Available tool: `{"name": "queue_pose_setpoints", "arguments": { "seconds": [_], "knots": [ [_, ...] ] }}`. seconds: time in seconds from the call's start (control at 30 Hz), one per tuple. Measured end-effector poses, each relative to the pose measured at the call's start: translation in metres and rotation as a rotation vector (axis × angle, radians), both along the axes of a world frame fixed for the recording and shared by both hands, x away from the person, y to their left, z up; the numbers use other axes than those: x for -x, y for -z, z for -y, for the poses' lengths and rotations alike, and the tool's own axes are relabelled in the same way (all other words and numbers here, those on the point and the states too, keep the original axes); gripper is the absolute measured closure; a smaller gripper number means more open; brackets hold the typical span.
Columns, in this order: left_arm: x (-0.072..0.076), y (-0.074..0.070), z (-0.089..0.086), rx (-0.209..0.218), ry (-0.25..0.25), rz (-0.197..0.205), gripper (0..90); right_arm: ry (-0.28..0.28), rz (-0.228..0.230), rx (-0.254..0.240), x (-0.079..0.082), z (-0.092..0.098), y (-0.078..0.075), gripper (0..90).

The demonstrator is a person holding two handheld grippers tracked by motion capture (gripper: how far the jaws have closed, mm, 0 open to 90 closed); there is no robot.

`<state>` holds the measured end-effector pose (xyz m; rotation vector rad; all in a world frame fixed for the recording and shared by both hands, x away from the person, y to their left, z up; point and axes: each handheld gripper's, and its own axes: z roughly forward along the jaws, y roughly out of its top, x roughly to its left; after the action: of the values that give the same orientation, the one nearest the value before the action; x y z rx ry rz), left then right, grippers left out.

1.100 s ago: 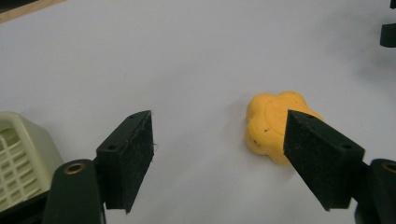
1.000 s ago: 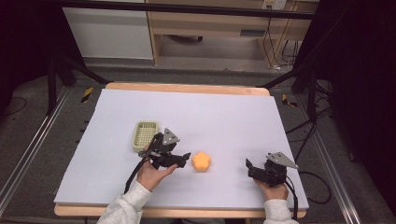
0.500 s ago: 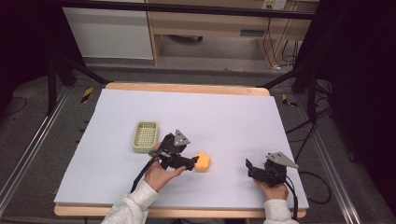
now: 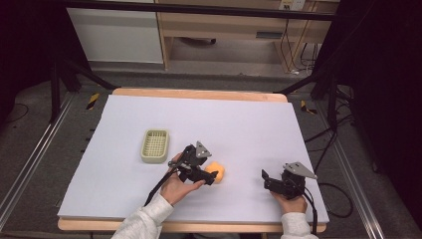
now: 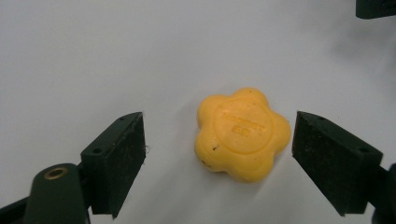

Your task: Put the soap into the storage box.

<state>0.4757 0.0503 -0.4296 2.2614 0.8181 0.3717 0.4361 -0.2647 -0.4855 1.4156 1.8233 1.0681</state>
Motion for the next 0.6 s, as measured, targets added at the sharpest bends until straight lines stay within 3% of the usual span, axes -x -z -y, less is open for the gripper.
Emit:
{"name": "queue_pose_setpoints", "arguments": {
  "seconds": [0.6],
  "knots": [
    [-0.002,0.011,0.019,-0.065,0.017,-0.018,13.6,0.002,-0.005,0.001,0.000,0.000,0.000,8.4]
  ]
}}
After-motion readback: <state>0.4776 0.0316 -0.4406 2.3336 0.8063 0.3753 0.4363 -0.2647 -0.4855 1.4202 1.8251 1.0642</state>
